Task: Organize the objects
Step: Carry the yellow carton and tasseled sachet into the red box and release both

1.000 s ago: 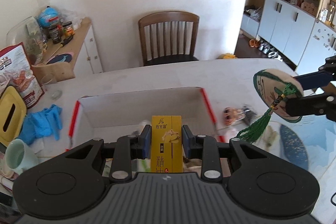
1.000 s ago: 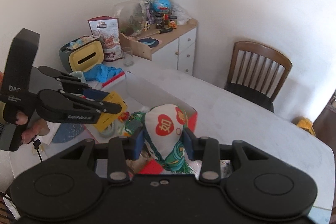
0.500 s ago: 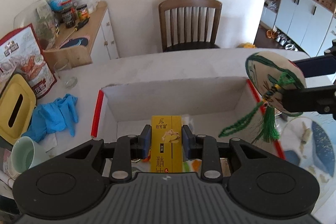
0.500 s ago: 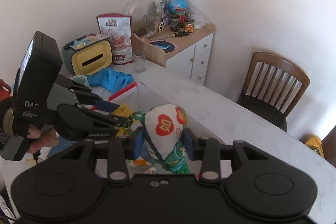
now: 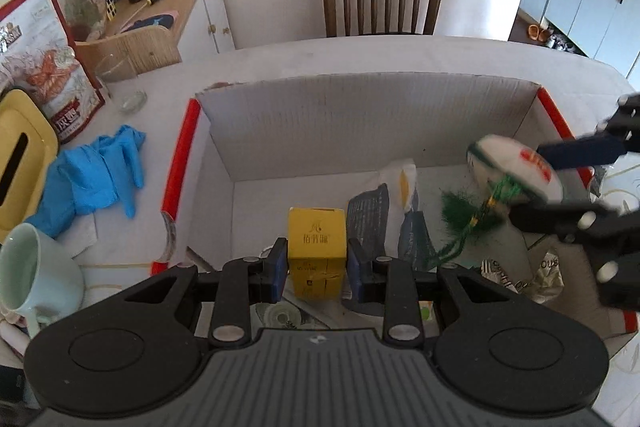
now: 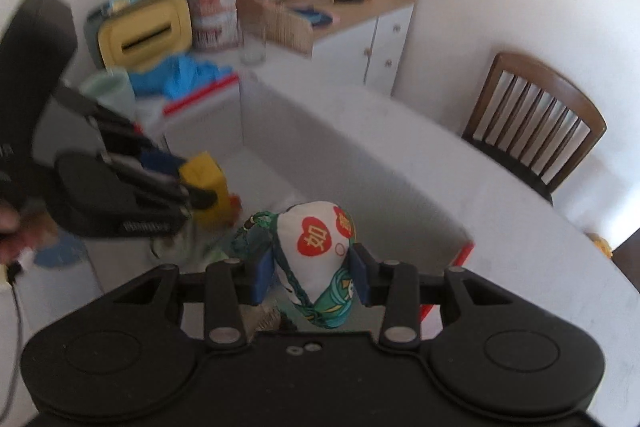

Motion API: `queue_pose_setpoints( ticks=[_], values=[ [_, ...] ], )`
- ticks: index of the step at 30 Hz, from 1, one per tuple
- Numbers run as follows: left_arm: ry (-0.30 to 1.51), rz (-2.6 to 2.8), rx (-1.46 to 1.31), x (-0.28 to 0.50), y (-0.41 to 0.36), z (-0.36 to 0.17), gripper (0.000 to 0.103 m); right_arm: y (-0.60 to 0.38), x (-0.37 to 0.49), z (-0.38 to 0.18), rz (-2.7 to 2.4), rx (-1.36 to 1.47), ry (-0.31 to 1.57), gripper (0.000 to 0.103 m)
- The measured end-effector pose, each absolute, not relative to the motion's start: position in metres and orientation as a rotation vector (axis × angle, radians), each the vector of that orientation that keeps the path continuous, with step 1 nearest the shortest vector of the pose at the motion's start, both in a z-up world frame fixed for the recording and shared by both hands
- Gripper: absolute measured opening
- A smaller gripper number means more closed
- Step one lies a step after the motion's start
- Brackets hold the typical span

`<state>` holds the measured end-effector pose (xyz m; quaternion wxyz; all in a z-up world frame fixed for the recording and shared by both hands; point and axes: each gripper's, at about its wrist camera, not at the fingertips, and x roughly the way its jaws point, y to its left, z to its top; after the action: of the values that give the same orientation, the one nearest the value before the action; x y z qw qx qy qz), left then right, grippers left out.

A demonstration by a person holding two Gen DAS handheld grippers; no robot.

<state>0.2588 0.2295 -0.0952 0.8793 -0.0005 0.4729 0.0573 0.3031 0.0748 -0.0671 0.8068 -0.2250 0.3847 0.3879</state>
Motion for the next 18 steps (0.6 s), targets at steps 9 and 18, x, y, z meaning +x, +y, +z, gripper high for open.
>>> queue_pose_setpoints(
  ticks=[9,18],
  values=[
    [0.988,0.103,0.02,0.257,0.227,-0.096,0.03,0.085,0.29,-0.098,0.853,-0.571,0.883,0.04],
    [1.011,0.115,-0.015,0.248,0.224,-0.099,0.03,0.069,0.279,-0.085,0.887,-0.529,0.865,0.054]
  ],
)
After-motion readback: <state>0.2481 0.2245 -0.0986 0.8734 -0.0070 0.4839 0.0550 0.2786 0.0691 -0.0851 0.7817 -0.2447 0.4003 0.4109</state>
